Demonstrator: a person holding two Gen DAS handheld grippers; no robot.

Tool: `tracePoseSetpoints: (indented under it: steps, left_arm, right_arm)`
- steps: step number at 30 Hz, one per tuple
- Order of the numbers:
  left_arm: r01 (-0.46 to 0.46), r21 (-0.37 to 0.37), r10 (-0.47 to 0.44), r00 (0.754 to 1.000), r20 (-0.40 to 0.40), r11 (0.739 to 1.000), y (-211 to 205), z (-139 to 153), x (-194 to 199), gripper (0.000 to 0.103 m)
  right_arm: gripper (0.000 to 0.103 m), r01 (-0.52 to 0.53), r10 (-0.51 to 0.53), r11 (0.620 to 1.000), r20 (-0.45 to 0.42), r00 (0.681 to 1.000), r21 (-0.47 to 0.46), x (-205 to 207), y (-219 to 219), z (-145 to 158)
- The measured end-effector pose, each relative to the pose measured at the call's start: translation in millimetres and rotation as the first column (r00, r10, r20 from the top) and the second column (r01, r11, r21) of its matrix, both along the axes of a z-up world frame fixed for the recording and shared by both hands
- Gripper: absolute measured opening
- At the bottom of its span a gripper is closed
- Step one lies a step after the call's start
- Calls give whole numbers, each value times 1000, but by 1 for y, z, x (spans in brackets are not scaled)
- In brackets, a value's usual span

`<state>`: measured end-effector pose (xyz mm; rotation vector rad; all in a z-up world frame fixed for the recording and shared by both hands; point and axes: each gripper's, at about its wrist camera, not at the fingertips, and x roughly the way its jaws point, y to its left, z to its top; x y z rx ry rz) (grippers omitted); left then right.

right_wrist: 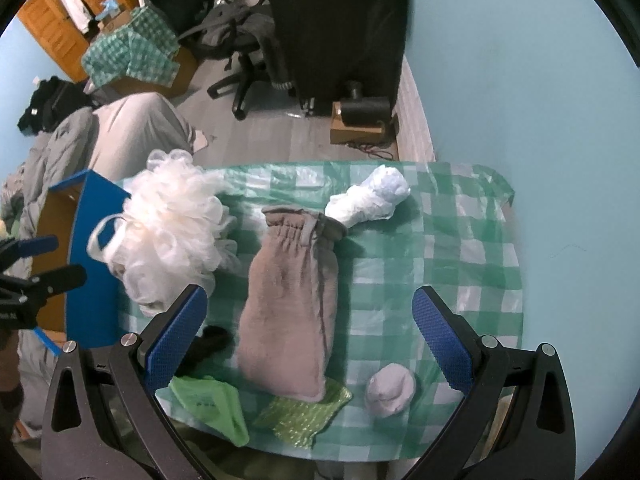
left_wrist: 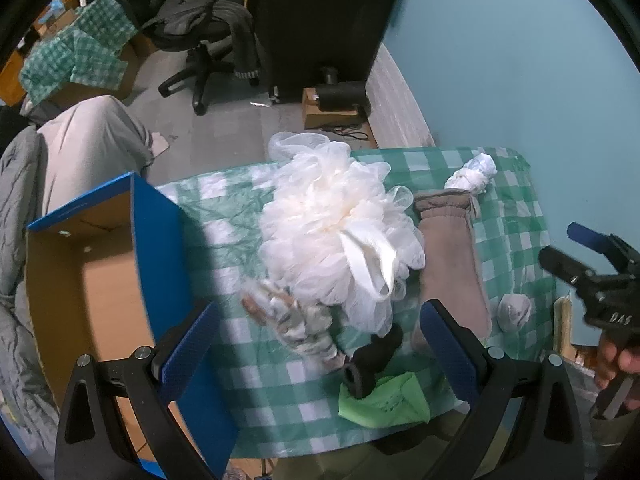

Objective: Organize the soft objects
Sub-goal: 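Grasp the white mesh bath puff with the left tool while the right tool grasps the grey mitt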

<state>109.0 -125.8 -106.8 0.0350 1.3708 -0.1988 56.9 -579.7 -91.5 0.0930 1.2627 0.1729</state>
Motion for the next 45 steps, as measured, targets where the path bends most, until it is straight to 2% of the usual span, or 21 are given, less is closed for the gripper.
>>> tracePoseSetpoints:
  steps: [5, 14, 20, 33, 38, 42, 44, 45]
  left_arm:
    - [17, 4, -17, 1000, -11, 1000, -10, -12, 13, 101]
    - [56, 29, -53, 994, -92, 998, -29, -47, 34, 101]
    - [105, 74, -96, 988, -121, 992, -42, -69, 46, 101]
    - [127, 127, -98, 972, -215, 984, -51, -114, 74, 103]
    - [113, 97, -83, 958, -273, 989, -48, -135, 81, 103]
    - [105, 75, -80, 957, -280, 992, -48, -140, 85, 103]
    - [115, 70, -92, 958, -271, 991, -50, -139, 85, 99]
    - [121, 68, -99, 959, -265, 990, -50, -137, 84, 93]
  right_arm:
    - [101, -24, 23, 1000, -30, 999, -12, 10, 4, -20]
    - [101, -15, 14, 1000, -67, 998, -21, 18, 8, -47]
    - [101, 9, -10, 1000, -95, 995, -14, 19, 12, -57]
    - [101, 23, -25, 1000, -140, 990, -14, 20, 20, -73]
    - [101, 23, -26, 1000, -174, 984, -18, 23, 24, -88]
    - [101, 24, -29, 999, -193, 981, -32, 26, 28, -100]
    - [101, 29, -34, 999, -207, 978, -29, 28, 28, -107]
    - [101, 31, -36, 999, -210, 977, -29, 28, 29, -109]
